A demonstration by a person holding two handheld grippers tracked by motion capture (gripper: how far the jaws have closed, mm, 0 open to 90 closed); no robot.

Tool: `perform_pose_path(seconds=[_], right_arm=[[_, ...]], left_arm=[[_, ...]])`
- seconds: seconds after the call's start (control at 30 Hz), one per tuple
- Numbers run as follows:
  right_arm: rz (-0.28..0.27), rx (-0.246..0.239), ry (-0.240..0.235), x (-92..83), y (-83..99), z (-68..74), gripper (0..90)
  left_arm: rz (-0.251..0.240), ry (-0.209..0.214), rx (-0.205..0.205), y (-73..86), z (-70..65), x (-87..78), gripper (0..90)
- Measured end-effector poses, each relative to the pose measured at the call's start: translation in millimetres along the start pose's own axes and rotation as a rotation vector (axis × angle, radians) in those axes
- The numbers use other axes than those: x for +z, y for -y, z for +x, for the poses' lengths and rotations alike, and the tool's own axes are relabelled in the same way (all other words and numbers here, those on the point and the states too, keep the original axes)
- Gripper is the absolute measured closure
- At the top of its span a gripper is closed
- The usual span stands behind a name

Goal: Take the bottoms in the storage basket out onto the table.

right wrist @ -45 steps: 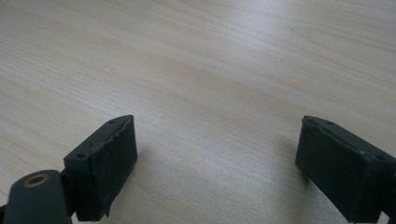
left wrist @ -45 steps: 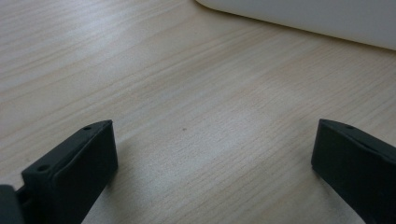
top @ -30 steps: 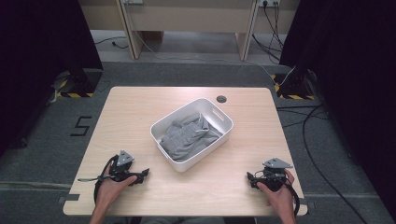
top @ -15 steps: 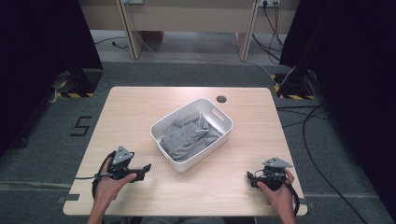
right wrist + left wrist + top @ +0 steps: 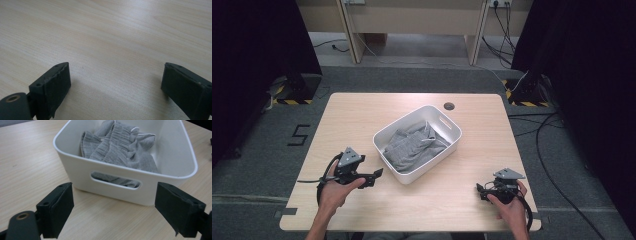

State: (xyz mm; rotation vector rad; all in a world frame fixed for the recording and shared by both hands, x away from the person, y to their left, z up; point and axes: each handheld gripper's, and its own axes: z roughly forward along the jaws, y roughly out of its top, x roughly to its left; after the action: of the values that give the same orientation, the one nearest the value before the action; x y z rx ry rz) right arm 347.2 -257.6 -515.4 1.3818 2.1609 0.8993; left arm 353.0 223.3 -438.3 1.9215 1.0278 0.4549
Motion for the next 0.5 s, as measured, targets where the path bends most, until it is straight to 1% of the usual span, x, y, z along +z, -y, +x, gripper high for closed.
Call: perform_pose_path(seconds=[0.1,0.13,0.17,0.2,0.23,0.27,0.33,0.37,0.4,0.43,0.47,0.5], right_arm=[[0.002,-0.003,0.0,0.3,-0.2,-0.4,9.5],[0.002,-0.003,-0.001,0.3,-0.2,-0.4,9.4],[0.003,0.001,0.0,0.2,-0.2,-0.3,9.5],[0.003,0.002,0.0,0.2,-0.3,-0.2,9.5],[0.002,0.003,-0.001,0.3,-0.3,-0.3,9.4],[-0.001,-0.003,0.0,0.6,-0.4,-0.7,9.4],[0.0,0.0,0.0,0.5,-0.4,-0.6,9.4],[0.0,0.0,0.0,0.6,-0.5,-0.7,9.4],[-0.002,0.0,-0.001,0.8,-0.6,-0.8,9.4],[0.0,-0.001,0.0,0.7,-0.6,-0.8,9.4],[0.0,0.0,0.0,0.7,-0.7,-0.8,9.4],[0.0,-0.001,0.0,0.8,-0.7,-0.9,9.4]], left_arm=[[-0.006,0.02,-0.001,-10.5,0.3,1.6,15.0],[-0.006,0.02,-0.001,-10.5,0.3,1.6,15.0],[0.0,0.019,0.007,-17.2,0.3,4.0,15.0],[0.0,0.019,0.007,-17.2,0.3,4.0,15.0],[0.002,0.015,0.014,-23.2,-0.7,6.1,15.1],[0.005,0.022,0.02,-27.7,-1.6,7.9,15.1],[0.009,0.03,0.021,-30.4,-2.1,9.1,15.1],[0.009,0.063,0.009,-37.1,-3.3,14.5,15.1],[0.01,0.07,0.004,-40.6,-3.9,17.6,15.3],[0.01,0.07,0.004,-40.6,-3.9,17.6,15.4],[0.024,0.064,0.023,-48.8,-6.3,24.7,15.4],[0.027,0.064,0.031,-52.4,-7.5,27.5,15.4]])
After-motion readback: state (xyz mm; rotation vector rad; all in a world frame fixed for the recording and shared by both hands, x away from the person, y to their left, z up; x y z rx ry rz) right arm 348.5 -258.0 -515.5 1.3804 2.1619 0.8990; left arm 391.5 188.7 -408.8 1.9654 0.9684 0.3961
